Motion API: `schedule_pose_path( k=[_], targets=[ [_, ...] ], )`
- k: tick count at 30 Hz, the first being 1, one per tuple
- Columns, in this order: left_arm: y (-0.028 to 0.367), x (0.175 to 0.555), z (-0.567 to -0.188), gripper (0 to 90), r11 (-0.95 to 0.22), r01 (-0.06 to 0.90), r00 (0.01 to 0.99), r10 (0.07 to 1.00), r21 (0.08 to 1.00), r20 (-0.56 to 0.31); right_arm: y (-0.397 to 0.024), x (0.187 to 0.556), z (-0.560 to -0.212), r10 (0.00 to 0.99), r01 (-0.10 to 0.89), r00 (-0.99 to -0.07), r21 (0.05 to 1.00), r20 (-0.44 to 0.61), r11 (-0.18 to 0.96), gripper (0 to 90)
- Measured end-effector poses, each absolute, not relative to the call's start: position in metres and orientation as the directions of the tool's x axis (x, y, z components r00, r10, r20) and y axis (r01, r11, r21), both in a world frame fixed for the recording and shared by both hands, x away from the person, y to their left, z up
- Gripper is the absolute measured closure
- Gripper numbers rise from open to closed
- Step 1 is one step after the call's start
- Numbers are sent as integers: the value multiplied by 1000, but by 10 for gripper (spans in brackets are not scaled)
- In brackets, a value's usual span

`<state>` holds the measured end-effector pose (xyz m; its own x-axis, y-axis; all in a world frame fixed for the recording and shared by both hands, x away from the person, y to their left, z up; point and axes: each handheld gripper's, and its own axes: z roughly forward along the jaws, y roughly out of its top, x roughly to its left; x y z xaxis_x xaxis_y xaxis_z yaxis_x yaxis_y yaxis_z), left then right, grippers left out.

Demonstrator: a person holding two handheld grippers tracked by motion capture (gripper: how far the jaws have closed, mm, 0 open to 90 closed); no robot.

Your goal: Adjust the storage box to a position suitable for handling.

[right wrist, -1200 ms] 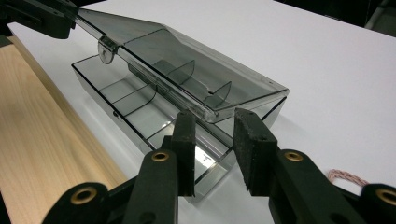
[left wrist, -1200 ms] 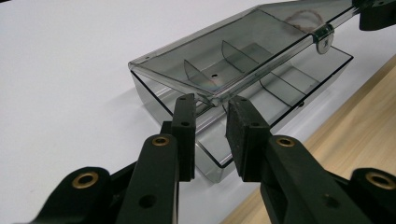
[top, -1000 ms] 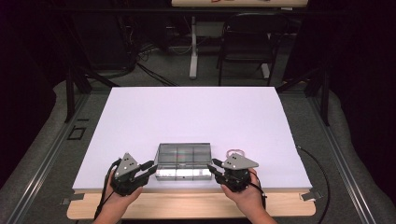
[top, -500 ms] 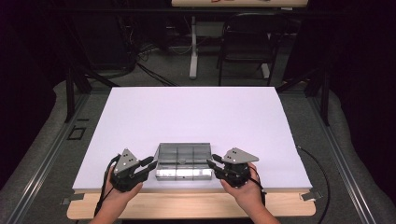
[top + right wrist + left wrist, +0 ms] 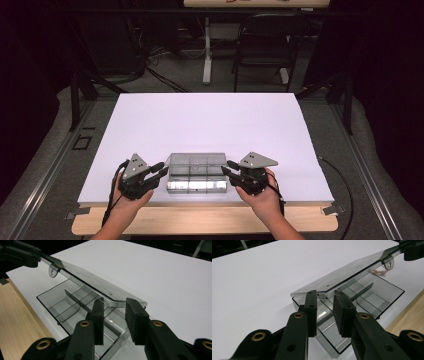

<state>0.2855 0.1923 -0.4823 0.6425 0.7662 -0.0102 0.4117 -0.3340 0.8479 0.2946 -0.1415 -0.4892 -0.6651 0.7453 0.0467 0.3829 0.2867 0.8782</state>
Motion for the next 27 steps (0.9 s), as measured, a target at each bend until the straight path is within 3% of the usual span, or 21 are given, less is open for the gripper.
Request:
schedule_pose_path(
  k=[15, 27],
  targets=[
    [194, 299, -474, 757, -300, 418, 636, 771, 857, -40, -139, 308, -480, 758, 394, -649, 879, 58, 269, 712],
    [195, 306, -473, 768, -277, 436, 634, 770, 856, -73, -138, 314, -474, 750, 377, -662, 868, 8, 324, 727]
  ],
)
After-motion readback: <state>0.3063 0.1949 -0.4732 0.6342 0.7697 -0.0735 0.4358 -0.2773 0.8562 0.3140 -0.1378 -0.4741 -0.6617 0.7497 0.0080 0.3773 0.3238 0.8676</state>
